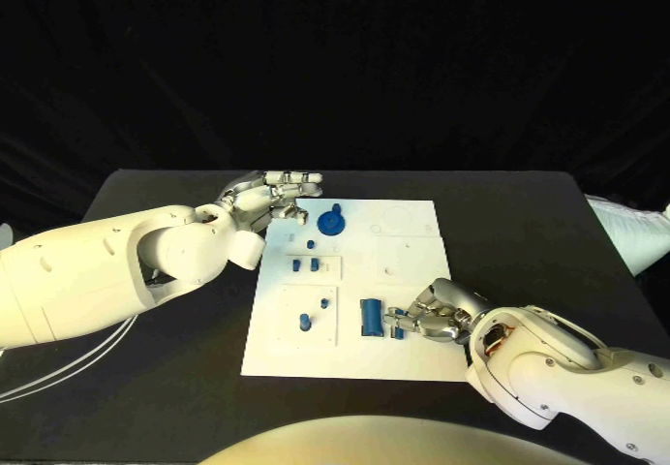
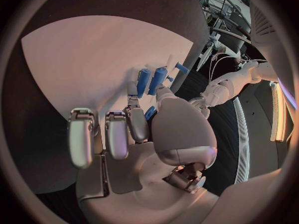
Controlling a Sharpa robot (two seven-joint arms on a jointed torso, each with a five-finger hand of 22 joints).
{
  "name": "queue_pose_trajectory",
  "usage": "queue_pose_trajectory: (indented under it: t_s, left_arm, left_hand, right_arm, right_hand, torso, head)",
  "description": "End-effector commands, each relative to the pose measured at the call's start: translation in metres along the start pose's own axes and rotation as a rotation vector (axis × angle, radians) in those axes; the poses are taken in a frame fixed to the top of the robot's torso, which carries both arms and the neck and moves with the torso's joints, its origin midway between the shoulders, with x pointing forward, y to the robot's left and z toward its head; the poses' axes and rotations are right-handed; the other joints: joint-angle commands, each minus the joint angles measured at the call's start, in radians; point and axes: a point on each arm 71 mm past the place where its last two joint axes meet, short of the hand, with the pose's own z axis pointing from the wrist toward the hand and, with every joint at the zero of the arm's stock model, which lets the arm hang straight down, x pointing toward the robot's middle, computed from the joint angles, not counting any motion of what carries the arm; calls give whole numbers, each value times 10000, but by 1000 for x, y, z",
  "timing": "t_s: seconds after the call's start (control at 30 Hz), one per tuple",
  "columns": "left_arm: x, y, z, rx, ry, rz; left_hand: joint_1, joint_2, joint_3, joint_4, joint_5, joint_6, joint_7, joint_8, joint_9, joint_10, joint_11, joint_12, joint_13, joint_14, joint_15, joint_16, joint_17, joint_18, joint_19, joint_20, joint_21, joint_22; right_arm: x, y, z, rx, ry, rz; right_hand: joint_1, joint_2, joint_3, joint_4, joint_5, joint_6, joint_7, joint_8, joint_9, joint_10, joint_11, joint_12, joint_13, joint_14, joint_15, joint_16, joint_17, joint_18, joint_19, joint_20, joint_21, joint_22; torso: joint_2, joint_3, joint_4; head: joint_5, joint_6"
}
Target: Assemble the parts on the task board
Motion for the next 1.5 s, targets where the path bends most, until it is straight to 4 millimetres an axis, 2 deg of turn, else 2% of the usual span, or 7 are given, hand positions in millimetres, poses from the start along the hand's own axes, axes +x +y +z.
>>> queue_pose_trajectory:
  t_s: [0.03,0.23,0.7,1.1,1.23,1.37,1.5]
  left_arm:
    - [2,-1,0,51,212,-33]
    - [2,0,1,50,222,-36]
    - [2,-1,0,50,213,-34]
    - [1,-1,0,53,196,-31]
    - [1,-1,0,50,204,-33]
    - [1,0,1,45,200,-31]
    - [0,-1,0,45,168,-23]
  left_hand:
    - [-83,41,-63,-15,15,-57,-34,60,5,-81,-26,59,11,-59,-6,-4,-28,189,-72,-10,-44,-14]
    - [-83,41,-63,-15,15,-57,-34,60,5,-81,-26,59,11,-59,-6,-4,-28,189,-72,-10,-44,-14]
    - [-74,47,-59,-21,18,-57,-37,63,5,-86,-29,67,12,-64,-7,-8,-42,190,-72,-11,-46,-15]
    - [-74,47,-59,-21,18,-57,-37,63,5,-86,-29,67,12,-64,-7,-8,-42,190,-72,-11,-46,-15]
    - [-74,47,-59,-21,18,-57,-37,63,5,-86,-29,67,12,-64,-7,-8,-42,190,-72,-11,-46,-15]
    - [-74,47,-59,-21,18,-57,-37,63,5,-86,-29,67,12,-64,-7,-8,-42,190,-72,-11,-46,-15]
    - [-74,47,-59,-21,18,-57,-37,63,5,-86,-29,67,12,-64,-7,-8,-42,190,-72,-11,-46,-15]
  right_arm:
    - [-1,4,-1,-373,-238,-90]
    - [-2,8,-3,-614,-476,-231]
    - [-4,4,-5,-553,-489,-564]
    - [-3,-2,-6,-332,-20,-918]
    - [-2,-1,-5,-354,-11,-936]
    - [-2,0,-5,-381,-48,-933]
    - [-3,0,-5,-407,-98,-908]
  right_hand:
    - [6,98,-90,-20,34,4,-37,46,13,200,-63,10,1006,778,-75,14,1336,-146,321,-90,22,1025]
    - [190,210,-186,-40,206,4,-47,79,36,198,-71,-12,997,780,-82,20,1347,-144,319,-96,17,1020]
    - [344,243,-265,-72,276,-4,-50,98,52,197,-76,-27,990,781,-87,20,1346,-146,323,-100,20,1029]
    - [1317,199,-577,-518,-194,-47,-43,170,117,191,-74,-73,974,780,-87,18,1350,-148,326,-105,20,1043]
    - [1323,213,-586,-517,-192,-47,-41,172,119,190,-73,-76,972,780,-86,19,1353,-149,327,-104,20,1045]
    - [1166,360,-739,-344,-67,-57,-37,186,130,190,-66,-87,968,780,-80,17,1351,-148,325,-98,16,1042]
    - [940,435,-980,-95,33,-68,-43,207,147,192,-69,-94,966,782,-81,20,1357,-148,327,-96,16,1047]
  torso:
    - [-2,0,2]
    - [1,3,6]
    - [-8,-2,1]
    - [-1,0,-10]
    - [2,-2,10]
    - [6,-3,37]
    - [1,-7,18]
  head:
    - [-22,-9]
    - [-22,-24]
    - [-20,-22]
    - [-58,17]
    - [-89,35]
    - [-93,19]
    - [-68,14]
